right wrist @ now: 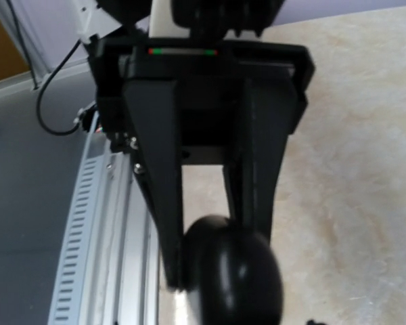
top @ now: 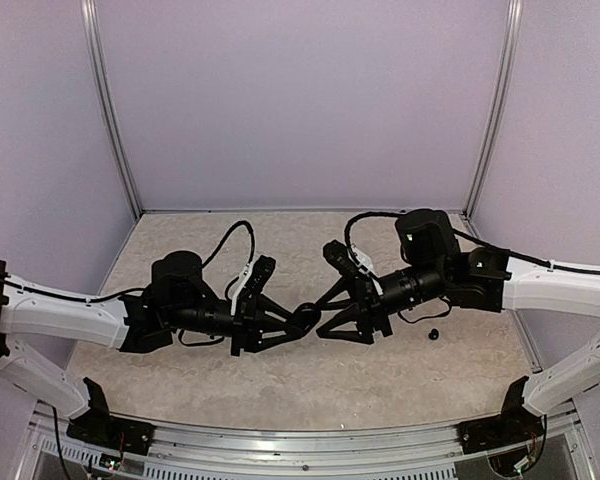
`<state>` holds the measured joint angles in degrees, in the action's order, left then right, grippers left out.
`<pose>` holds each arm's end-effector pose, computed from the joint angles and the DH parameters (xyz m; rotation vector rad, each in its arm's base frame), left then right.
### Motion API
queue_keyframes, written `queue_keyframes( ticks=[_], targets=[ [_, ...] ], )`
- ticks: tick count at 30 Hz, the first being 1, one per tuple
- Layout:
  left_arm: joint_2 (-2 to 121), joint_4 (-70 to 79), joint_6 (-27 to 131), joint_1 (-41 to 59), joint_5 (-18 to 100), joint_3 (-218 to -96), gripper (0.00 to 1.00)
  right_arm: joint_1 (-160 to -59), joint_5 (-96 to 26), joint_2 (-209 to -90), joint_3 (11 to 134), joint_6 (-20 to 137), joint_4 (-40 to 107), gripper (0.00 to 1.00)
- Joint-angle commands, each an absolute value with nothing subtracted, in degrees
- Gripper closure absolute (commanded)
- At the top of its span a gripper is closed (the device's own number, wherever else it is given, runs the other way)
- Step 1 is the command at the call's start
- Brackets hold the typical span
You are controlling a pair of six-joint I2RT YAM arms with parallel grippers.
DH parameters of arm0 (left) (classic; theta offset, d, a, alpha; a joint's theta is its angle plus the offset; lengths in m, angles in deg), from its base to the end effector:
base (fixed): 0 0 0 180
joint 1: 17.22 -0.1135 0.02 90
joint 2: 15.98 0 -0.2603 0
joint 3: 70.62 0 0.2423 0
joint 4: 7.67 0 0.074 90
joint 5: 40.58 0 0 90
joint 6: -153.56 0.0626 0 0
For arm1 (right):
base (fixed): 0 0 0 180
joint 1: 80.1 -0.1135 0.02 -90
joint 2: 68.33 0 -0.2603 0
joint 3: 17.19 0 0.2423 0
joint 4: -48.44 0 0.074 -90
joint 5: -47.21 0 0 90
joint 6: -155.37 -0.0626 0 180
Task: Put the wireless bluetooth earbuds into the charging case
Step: Pass from the left arm to the right
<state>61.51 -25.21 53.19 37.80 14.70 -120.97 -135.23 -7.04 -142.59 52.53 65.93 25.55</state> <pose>0.1445 -0.2687 0.2362 1.1537 1.5242 -1.3299 0.1425 0.2684 0.2874 -1.3696 1.6954 1.2088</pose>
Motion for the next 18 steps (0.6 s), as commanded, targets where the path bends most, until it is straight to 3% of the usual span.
queue_keyframes(
  ticks=[1, 10, 18],
  targets=[
    [62.66, -22.22, 55.46, 39.04, 11.66, -123.15, 0.81, -136.41, -5.17, -143.79, 54.45, 69.48, 22.23, 0.4],
    [64.35, -20.84, 56.57, 39.56, 11.98, -124.42, 0.8, -136.78, -4.03, -145.02, 55.14, 69.75, 21.06, 0.63],
    [64.61, -20.67, 56.71, 39.55, 12.43, -124.64, 0.8, -136.78, -3.33, -146.34, 55.81, 70.16, 19.76, 0.71]
  ],
)
